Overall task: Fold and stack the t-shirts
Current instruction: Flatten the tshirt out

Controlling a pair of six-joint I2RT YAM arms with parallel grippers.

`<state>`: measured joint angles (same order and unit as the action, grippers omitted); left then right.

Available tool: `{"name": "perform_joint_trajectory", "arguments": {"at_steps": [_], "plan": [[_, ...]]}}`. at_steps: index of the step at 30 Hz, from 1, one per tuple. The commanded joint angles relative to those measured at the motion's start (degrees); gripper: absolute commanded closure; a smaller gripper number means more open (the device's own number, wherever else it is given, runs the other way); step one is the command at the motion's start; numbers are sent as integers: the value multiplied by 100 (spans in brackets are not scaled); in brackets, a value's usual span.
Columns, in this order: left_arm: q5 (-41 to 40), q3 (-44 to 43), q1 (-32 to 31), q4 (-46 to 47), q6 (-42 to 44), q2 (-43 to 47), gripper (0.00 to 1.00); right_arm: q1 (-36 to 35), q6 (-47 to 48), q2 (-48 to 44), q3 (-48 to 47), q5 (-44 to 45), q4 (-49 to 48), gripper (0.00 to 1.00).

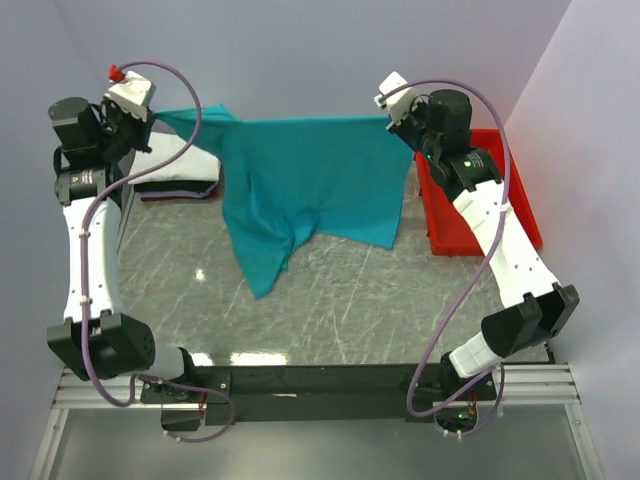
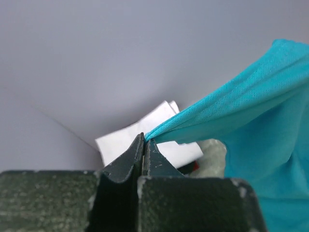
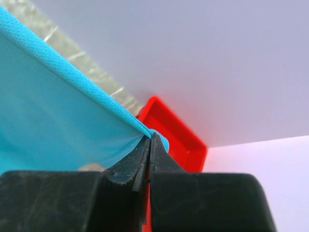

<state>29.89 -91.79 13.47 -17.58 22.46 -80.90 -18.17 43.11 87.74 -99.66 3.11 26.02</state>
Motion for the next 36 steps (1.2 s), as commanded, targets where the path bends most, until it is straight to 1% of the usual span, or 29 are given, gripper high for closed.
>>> {"name": "perform_joint_trajectory", "arguments": {"at_steps": [1,3,4,5,6,7,9,10,12,13,15,18,20,22,24,25,26,27,28,29,30,31,33,34,36], "plan": [[-404,-94,155,870,-540,924,100,-142,-31,-642,-195,532,-431,100],[-518,248,164,985,-567,1303,100,-370,4,-924,24,654,-492,100],[-580,380,164,1072,-558,1732,100,-441,30,-1265,156,803,-545,100],[-650,659,164,1151,-523,1962,100,-528,74,-1451,305,935,-615,100],[-755,810,156,1230,-506,2182,100,-747,188,-1836,637,1041,-781,100],[-965,1038,164,1344,-479,2584,100,-836,232,-2023,788,1268,-844,100],[-1212,1198,164,1389,-444,3104,100,-1134,268,-2514,1078,1463,-888,100],[-1448,1242,164,1389,-409,3264,100,-1240,259,-2673,1150,1603,-888,100],[-1670,1383,156,1433,-321,3562,100,-1407,224,-3094,1290,1868,-880,100],[-1879,1487,164,1459,-286,3860,100,-1434,180,-3210,1300,1877,-819,100],[-2022,1541,164,1512,-216,4134,100,-1408,-47,-3499,1169,1781,-582,100],[-2303,1515,164,1512,-84,4556,100,-1356,-5,-3833,1115,1571,-440,100],[-2513,1314,164,1460,12,4575,100,-1356,170,-3940,1124,1473,-492,100],[-2558,1068,164,1381,92,4443,99,-1364,311,-3950,1115,1464,-580,100],[-2296,935,173,1188,197,4268,100,-1364,714,-3827,1272,1429,-781,100],[-2112,935,164,1057,198,4198,100,-1364,716,-3783,1273,1429,-826,100],[-1893,935,164,899,328,4127,100,-1356,977,-3730,1526,1420,-992,100],[-1420,952,164,740,390,4057,99,-1338,1067,-3660,1693,1385,-1107,100],[-1242,1074,164,434,513,3926,100,-1294,1155,-3598,1852,1228,-1204,100],[-1066,1180,164,336,566,3863,100,-1224,1260,-3537,2175,1157,-1292,100],[-934,1303,164,256,601,3758,99,-1050,1252,-3353,2300,1069,-1467,100],[-671,1530,164,81,671,3688,99,-891,1226,-3239,2406,746,-1503,100],[-320,1847,156,-87,690,3390,99,-601,1182,-2810,2635,595,-1529,100],[-195,1918,164,-357,820,3266,99,-530,1164,-2668,2723,463,-1556,100],[-54,2138,147,-316,769,2862,99,-389,1199,-2228,2986,173,-1705,100]]}}
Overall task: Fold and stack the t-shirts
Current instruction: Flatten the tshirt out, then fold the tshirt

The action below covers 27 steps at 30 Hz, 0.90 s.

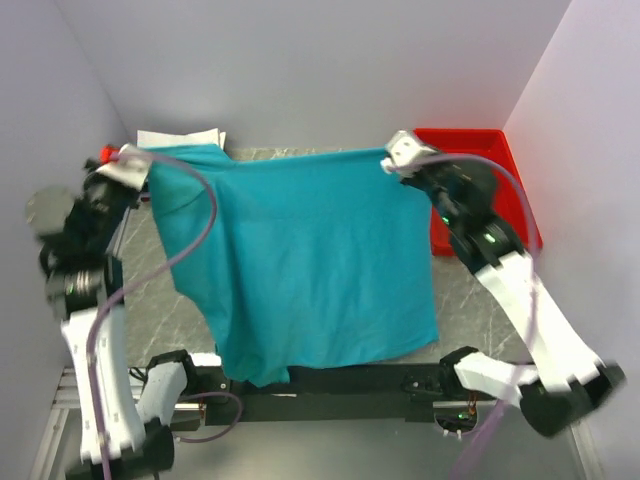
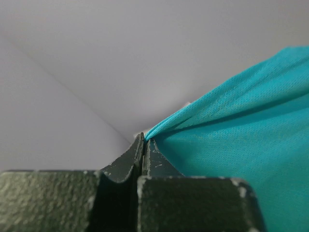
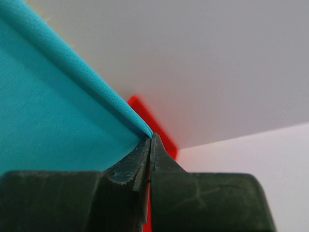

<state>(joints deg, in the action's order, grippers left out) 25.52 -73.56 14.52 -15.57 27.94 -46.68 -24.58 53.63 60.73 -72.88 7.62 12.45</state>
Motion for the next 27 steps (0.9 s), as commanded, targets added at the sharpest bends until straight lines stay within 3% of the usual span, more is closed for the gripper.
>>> {"name": "perform_joint_trajectory", "arguments": {"at_steps": [1,8,12,17,21,27], "plan": [[436,533,16,-500,220,-701,99,269,157,640,379,-365,-366,100],[-204,1081,-634,335,554,-2537,99,340,148,2632,583,-657,-787,100],[-407,267,-881,494,282,-4300,99,489,148,3812,3,-367,-928,100],[-399,-807,-951,354,-52,-5788,99,726,174,4947,-911,-269,-771,100],[-705,-1599,-1092,-24,-183,-6467,99,814,201,5352,-1289,-348,-533,100],[-707,-1716,-1171,-516,-342,-6557,99,928,183,5617,-1677,-647,-67,100]]}}
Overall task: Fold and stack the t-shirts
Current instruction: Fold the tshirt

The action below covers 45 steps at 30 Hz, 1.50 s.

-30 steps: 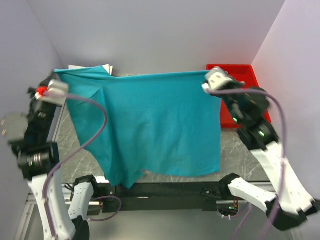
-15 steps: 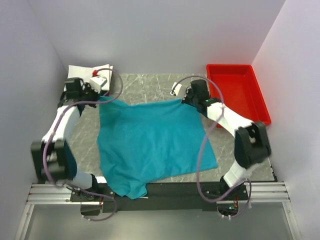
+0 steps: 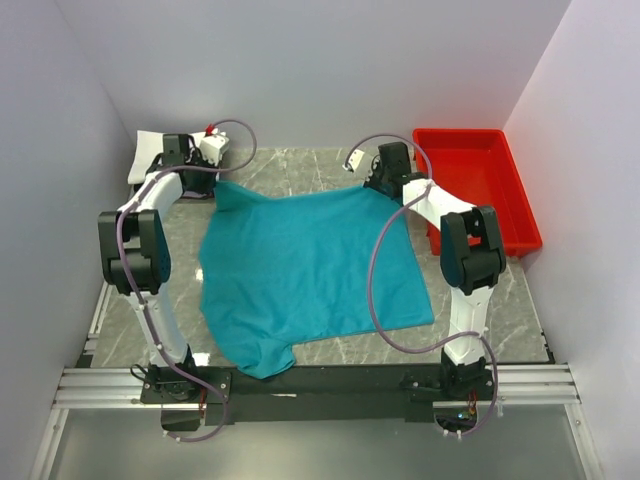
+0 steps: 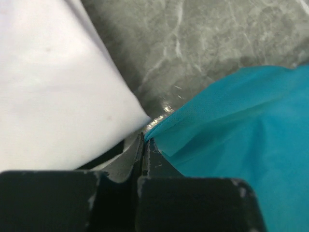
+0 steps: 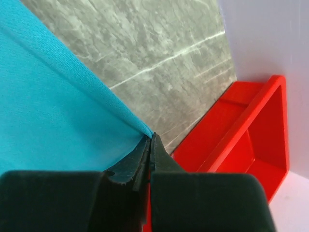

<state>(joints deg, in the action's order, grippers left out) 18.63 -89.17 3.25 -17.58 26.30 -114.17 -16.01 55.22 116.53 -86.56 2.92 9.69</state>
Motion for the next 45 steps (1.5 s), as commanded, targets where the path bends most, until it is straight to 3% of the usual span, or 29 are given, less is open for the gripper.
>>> {"name": "perform_joint_trajectory", "arguments": {"at_steps": [1,11,16,22,31,45], "plan": [[-9,-67,-43,-377,-170,298,99,89,32,-24,-300,-230,234,100],[-70,1733,-526,-1624,261,2537,99,318,217,-789,113,-1074,1219,100],[-281,2324,-773,-2089,-151,3400,99,379,472,-1176,552,-1206,1535,100],[-466,2728,-957,-2785,-424,3647,99,441,735,-1308,957,-1232,1693,100],[-536,3133,-1045,-2882,-152,3209,99,441,850,-1062,1142,-1127,1825,100],[-756,3089,-1045,-3146,806,3612,99,406,946,-1511,1501,-1092,2327,100]]}}
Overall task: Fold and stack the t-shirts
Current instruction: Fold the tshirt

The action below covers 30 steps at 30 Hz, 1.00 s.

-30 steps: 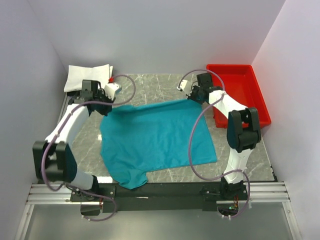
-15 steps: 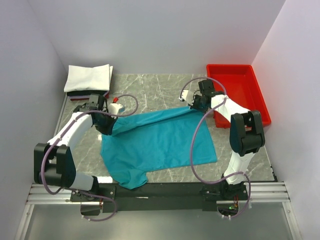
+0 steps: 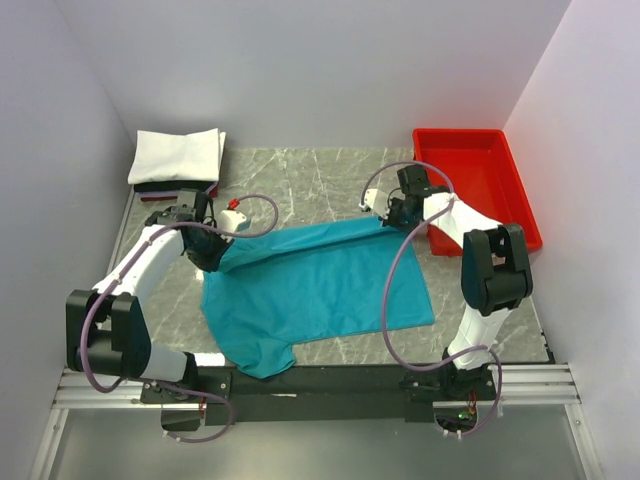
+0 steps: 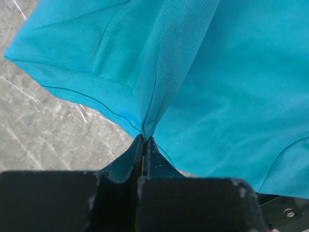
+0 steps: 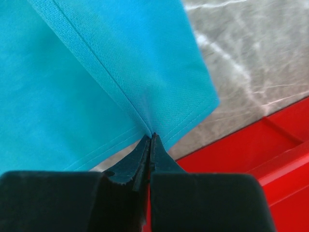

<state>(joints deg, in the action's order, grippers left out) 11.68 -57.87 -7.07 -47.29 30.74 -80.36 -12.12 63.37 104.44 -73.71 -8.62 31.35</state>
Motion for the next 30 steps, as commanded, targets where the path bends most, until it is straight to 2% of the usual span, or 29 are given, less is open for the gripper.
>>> {"name": "perform_joint_trajectory", "arguments": {"at_steps": [1,5,6,7,9,12,14,17,18,20,21,24,30], "plan": [[-35,-23,-14,-184,406,205,99,-9,123,-276,269,89,117,100],[246,-58,-75,-464,625,38,98,-115,17,-100,279,212,143,100],[342,-93,-101,-570,687,3,94,-141,-9,-47,244,255,134,89],[570,-145,-119,-649,766,-6,85,-150,-27,-21,235,291,91,82],[756,-163,-154,-930,1117,46,79,-150,-70,32,139,352,116,69],[959,-199,-154,-1255,1636,204,72,-150,-123,-2,-20,318,301,53],[968,-269,-146,-1292,1724,214,71,-142,-185,-82,-143,230,564,49],[1133,-541,-145,-1020,1323,-75,69,-133,-456,-205,-441,-51,968,48],[1213,-646,-137,-784,1155,-329,68,-133,-579,-188,-521,-139,1021,51],[1257,-892,-163,-406,499,-603,69,-133,-1008,-83,-809,-245,1153,59],[1327,-971,-172,-239,320,-726,69,-133,-1185,127,-916,-245,1171,67],[1214,-1218,-338,333,-261,-1200,73,-133,-1783,620,-1417,-184,1373,81],[1179,-1543,-629,712,-771,-2228,75,-133,-2364,1087,-1848,1,1435,83]]}}
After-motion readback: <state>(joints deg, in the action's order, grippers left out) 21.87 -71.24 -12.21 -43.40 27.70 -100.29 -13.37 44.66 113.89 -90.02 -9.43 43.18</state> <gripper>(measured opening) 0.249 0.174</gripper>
